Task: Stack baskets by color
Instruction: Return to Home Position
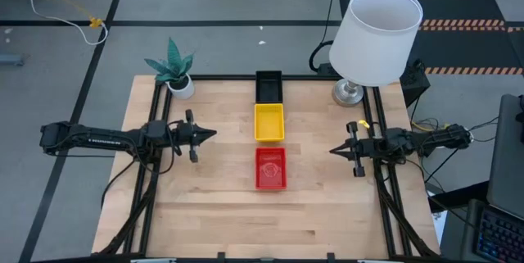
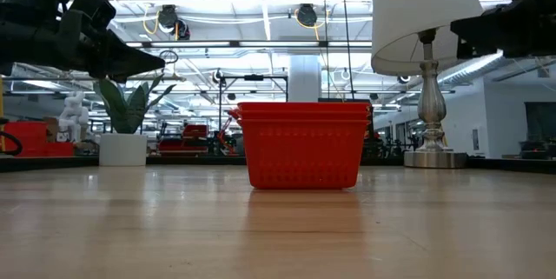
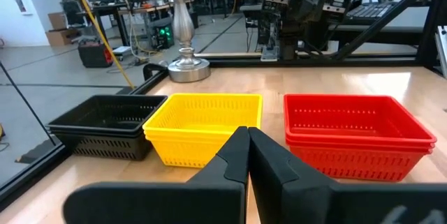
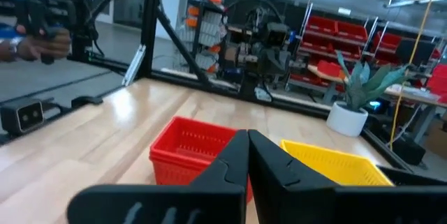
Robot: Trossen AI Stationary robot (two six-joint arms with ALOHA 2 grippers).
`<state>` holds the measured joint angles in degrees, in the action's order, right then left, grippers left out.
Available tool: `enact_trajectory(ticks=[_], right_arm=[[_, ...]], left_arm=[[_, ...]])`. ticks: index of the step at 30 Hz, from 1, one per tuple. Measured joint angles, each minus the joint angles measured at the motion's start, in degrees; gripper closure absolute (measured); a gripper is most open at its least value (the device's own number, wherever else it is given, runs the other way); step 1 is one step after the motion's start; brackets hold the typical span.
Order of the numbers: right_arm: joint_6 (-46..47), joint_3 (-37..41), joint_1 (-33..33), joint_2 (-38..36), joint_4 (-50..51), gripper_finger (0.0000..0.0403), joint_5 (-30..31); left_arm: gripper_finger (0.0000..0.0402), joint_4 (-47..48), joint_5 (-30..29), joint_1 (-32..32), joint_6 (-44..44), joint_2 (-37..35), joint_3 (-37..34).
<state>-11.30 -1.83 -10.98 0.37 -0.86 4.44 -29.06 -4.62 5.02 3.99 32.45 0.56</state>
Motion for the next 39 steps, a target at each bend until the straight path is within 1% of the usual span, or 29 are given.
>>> enact_trajectory(ticks=[4, 8, 13, 15, 23, 25, 29, 35, 39], right_arm=[[-0.33, 0.0, 0.08, -0.28, 0.5, 0.0403, -0.03], [-0.58, 0.0, 0.96, -0.29, 0.59, 0.0403, -0.15], [-0.92, 1.01, 2.57, -0.18, -0.34, 0.0403, -3.01], [-0.86, 1.01, 3.3, -0.02, -0.39, 0.0403, -3.03], [-1.23, 0.98, 4.66, 0.0, -0.48, 0.0403, -3.06], [-1.23, 0.98, 4.79, 0.01, -0.42, 0.0403, -3.05], [0.33, 0.98, 4.81, 0.01, -0.52, 0.0403, -3.06], [0.49, 0.98, 4.81, 0.01, -0.99, 0.0403, -3.05], [0.51, 0.98, 4.8, 0.01, -1.03, 0.0403, -3.05]], left_arm=[[0.0398, 0.03, 0.0, 0.0, 0.2, 0.0, 0.0], [0.0391, -0.27, 0.0, 0.0, 0.06, 0.03, 0.0], [0.0396, -1.27, 0.02, 0.0, 0.2, 0.04, 0.02], [0.0398, -1.24, 0.02, 0.0, 0.19, 0.07, 0.02], [0.0387, -0.93, 0.14, 0.0, -1.52, 0.07, 0.02], [0.0392, -0.29, 0.95, 0.0, -2.1, 0.07, 0.02], [0.0397, 1.02, 4.53, -0.12, -3.49, 0.04, 0.02], [0.0398, 3.07, 5.05, -3.1, -5.02, 0.04, 0.04], [0.0399, 4.15, 3.39, -4.44, -3.51, -0.8, 0.04]])
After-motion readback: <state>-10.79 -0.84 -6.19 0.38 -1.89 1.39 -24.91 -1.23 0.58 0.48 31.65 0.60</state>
